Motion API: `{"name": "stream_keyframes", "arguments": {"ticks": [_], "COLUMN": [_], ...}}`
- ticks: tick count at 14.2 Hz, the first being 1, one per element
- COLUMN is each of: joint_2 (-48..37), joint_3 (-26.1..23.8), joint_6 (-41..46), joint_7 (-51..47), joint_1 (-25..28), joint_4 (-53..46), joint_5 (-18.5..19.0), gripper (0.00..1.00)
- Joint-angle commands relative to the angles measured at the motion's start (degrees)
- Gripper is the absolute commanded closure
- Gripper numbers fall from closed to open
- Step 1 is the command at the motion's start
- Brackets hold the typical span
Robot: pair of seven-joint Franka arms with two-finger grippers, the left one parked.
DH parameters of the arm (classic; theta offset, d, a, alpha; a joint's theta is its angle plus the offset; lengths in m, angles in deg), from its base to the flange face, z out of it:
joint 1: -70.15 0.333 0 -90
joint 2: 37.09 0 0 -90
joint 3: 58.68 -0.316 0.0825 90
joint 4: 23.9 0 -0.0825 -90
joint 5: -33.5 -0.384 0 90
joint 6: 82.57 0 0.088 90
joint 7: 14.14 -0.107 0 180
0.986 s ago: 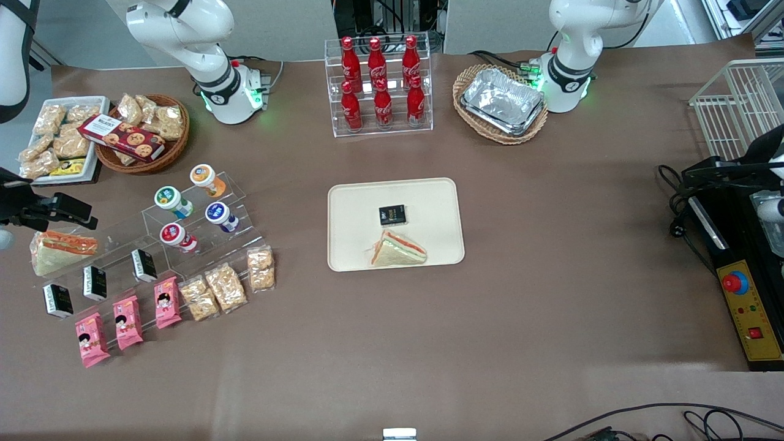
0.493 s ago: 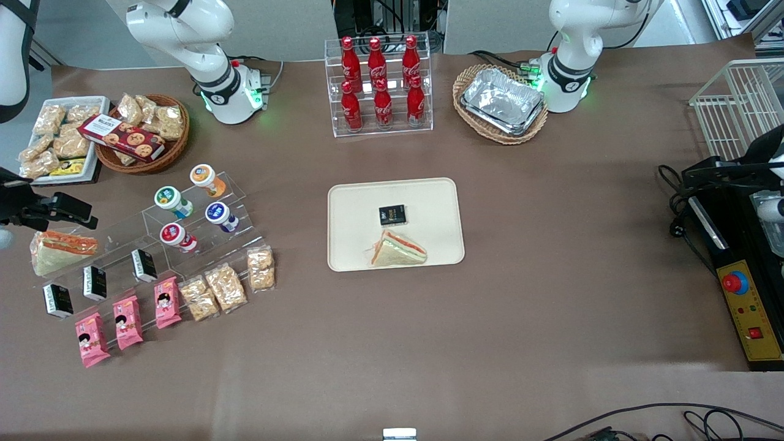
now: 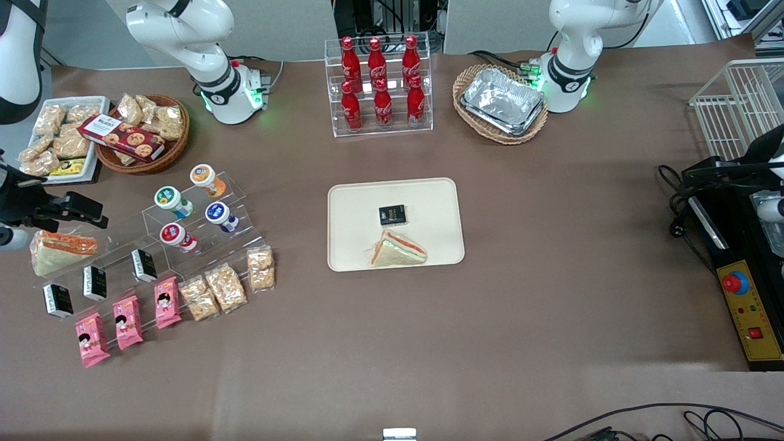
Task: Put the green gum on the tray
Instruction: 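Move the right gripper over the acrylic rack toward the gum bottles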
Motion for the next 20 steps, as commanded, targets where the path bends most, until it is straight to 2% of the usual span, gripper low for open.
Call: {"name": "stream_keyframes", "arguments": {"ticks": [1,4,7,9,14,20], "joint_2": [-3.7,-13.88,-25.49,-29.72,-31.23,-31.23], "joint_3": [0.54,0.63,-0.07,-1.91,-2.09,-2.18], "joint_6": [5.24,3.16,-2.03,-2.21,-5.54,-18.44], "joint_7": [4.3,4.4,3.96,3.52,2.82,1.24], "joint_1": [0.09,0.09,0.44,0.27,0.35,-0.09], "joint_4": [2.14,14.24,28.14,33.07,39.58,50.22], "joint_5": [-0.41,0.2,2.57,4.16,5.47,5.74], "gripper": [0.0,0.0,0.0,0.0,0.0,0.0]}}
